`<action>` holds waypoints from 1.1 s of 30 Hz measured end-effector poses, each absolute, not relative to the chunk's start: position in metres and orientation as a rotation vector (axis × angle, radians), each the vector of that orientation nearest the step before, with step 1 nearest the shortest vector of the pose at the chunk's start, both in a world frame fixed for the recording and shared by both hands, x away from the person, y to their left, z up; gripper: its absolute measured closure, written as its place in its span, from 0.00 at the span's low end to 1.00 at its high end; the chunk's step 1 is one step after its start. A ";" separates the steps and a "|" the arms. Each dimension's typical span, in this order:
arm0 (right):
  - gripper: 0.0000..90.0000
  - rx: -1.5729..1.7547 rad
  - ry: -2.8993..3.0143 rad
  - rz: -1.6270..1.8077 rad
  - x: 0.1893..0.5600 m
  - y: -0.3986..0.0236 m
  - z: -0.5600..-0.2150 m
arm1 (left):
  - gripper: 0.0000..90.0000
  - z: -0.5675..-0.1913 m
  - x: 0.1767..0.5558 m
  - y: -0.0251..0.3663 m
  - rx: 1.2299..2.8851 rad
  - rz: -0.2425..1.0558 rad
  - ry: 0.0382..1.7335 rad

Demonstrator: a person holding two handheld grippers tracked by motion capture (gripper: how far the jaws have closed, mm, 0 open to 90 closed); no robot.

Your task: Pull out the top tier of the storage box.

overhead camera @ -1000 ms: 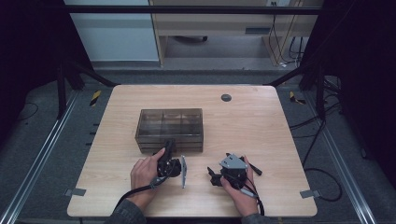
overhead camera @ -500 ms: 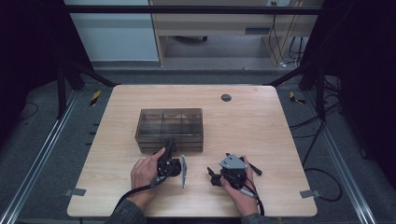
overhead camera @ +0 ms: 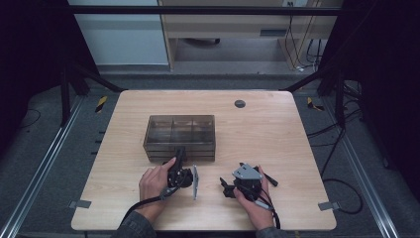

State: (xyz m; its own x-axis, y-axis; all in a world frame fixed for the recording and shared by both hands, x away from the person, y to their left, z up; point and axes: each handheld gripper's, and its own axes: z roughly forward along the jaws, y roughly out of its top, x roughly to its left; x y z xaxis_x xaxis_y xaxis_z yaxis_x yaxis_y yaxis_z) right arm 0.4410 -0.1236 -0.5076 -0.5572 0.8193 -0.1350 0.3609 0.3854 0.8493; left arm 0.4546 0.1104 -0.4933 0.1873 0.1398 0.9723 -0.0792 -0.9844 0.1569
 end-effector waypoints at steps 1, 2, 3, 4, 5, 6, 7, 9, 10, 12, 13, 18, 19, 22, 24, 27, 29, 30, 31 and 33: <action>0.14 1.011 2.098 1.090 0.441 -0.124 -0.508 | 0.88 -0.493 0.455 0.110 2.282 1.900 0.059; 0.14 1.011 2.098 1.090 0.441 -0.124 -0.508 | 0.88 -0.493 0.455 0.110 2.282 1.901 0.059; 0.14 1.010 2.098 1.089 0.441 -0.124 -0.508 | 0.88 -0.493 0.455 0.110 2.281 1.902 0.058; 0.14 1.010 2.098 1.089 0.441 -0.124 -0.508 | 0.88 -0.493 0.455 0.110 2.281 1.902 0.058; 0.14 1.010 2.098 1.089 0.441 -0.124 -0.508 | 0.88 -0.493 0.455 0.110 2.283 1.901 0.059; 0.14 1.009 2.098 1.089 0.441 -0.123 -0.508 | 0.88 -0.493 0.455 0.110 2.284 1.900 0.060; 0.14 1.010 2.098 1.088 0.441 -0.123 -0.508 | 0.88 -0.493 0.455 0.110 2.284 1.901 0.061; 0.14 1.010 2.098 1.089 0.441 -0.123 -0.508 | 0.88 -0.493 0.454 0.110 2.283 1.903 0.062; 0.14 1.010 2.098 1.088 0.441 -0.124 -0.508 | 0.88 -0.493 0.454 0.110 2.283 1.902 0.063; 0.14 1.010 2.099 1.089 0.441 -0.124 -0.508 | 0.89 -0.493 0.454 0.110 2.283 1.905 0.063; 0.14 1.011 2.099 1.088 0.441 -0.123 -0.508 | 0.88 -0.493 0.454 0.110 2.283 1.906 0.064; 0.14 1.011 2.099 1.089 0.441 -0.124 -0.508 | 0.89 -0.493 0.454 0.110 2.284 1.904 0.062; 0.14 1.011 2.099 1.089 0.441 -0.124 -0.508 | 0.89 -0.493 0.454 0.110 2.284 1.904 0.062; 0.14 1.017 2.098 1.091 0.441 -0.124 -0.508 | 0.89 -0.493 0.453 0.110 2.286 1.903 0.066; 0.14 1.016 2.099 1.089 0.441 -0.123 -0.508 | 0.89 -0.493 0.453 0.110 2.284 1.903 0.062; 0.14 1.010 2.100 1.089 0.441 -0.123 -0.508 | 0.89 -0.493 0.452 0.110 2.285 1.902 0.064; 0.14 1.015 2.100 1.088 0.441 -0.124 -0.508 | 0.89 -0.493 0.450 0.110 2.289 1.898 0.072; 0.14 1.014 2.099 1.090 0.441 -0.123 -0.508 | 0.89 -0.493 0.449 0.110 2.287 1.897 0.075; 0.14 1.016 2.098 1.090 0.441 -0.123 -0.508 | 0.89 -0.493 0.448 0.110 2.287 1.897 0.075; 0.14 1.018 2.100 1.090 0.441 -0.123 -0.508 | 0.88 -0.493 0.445 0.110 2.284 1.888 0.082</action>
State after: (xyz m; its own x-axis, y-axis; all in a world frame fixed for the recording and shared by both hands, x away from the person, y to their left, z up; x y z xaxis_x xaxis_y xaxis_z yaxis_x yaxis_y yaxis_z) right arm 0.4410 -0.1235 -0.5076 -0.5560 0.8212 -0.1289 0.3670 0.3816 0.8484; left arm 0.4449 0.1104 -0.4927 0.1937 0.1547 0.9688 -0.0699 -0.9828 0.1709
